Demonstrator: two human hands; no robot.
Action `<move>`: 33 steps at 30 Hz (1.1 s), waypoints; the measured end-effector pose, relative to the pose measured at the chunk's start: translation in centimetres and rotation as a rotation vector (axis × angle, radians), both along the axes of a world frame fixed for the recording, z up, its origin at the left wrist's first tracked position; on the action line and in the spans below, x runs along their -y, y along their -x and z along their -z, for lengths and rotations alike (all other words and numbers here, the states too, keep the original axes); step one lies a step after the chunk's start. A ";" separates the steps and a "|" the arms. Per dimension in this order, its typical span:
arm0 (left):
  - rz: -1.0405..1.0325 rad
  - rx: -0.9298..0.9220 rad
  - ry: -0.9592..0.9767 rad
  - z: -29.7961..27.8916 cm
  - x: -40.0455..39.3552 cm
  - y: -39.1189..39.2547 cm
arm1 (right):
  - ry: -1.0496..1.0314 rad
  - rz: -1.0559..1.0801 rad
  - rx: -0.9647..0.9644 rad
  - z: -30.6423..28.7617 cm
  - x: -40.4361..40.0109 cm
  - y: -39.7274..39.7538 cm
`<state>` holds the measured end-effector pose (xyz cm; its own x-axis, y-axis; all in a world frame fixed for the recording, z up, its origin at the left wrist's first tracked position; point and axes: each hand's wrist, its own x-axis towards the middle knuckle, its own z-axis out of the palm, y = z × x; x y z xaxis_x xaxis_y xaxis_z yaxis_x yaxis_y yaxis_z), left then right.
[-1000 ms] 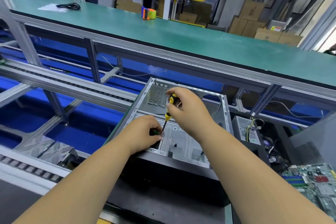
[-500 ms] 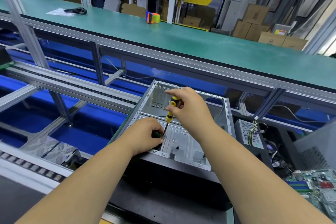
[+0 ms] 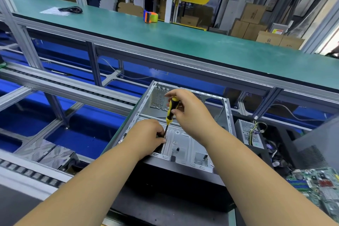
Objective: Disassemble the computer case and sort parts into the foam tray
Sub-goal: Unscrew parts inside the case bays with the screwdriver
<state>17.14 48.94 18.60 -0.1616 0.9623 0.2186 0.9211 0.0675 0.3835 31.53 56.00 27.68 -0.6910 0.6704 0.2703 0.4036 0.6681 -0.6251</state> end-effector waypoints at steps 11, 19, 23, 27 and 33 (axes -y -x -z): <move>0.038 -0.132 -0.010 -0.1 -0.2 -0.4 | -0.026 0.143 -0.052 0.3 -0.8 -1.1; 0.000 0.220 0.037 -2.7 -0.7 -1.9 | 0.424 0.237 -0.434 -0.2 -2.7 -5.7; 0.024 0.589 -0.059 -3.7 -1.8 -5.1 | 0.601 0.367 -0.591 0.6 -4.4 -10.7; 0.031 1.017 -0.146 -4.3 -3.8 -9.3 | 0.777 0.497 -0.715 2.2 -5.6 -16.3; 0.071 0.888 0.061 -3.1 -7.5 -17.1 | 0.932 0.475 -0.804 4.4 -6.1 -22.7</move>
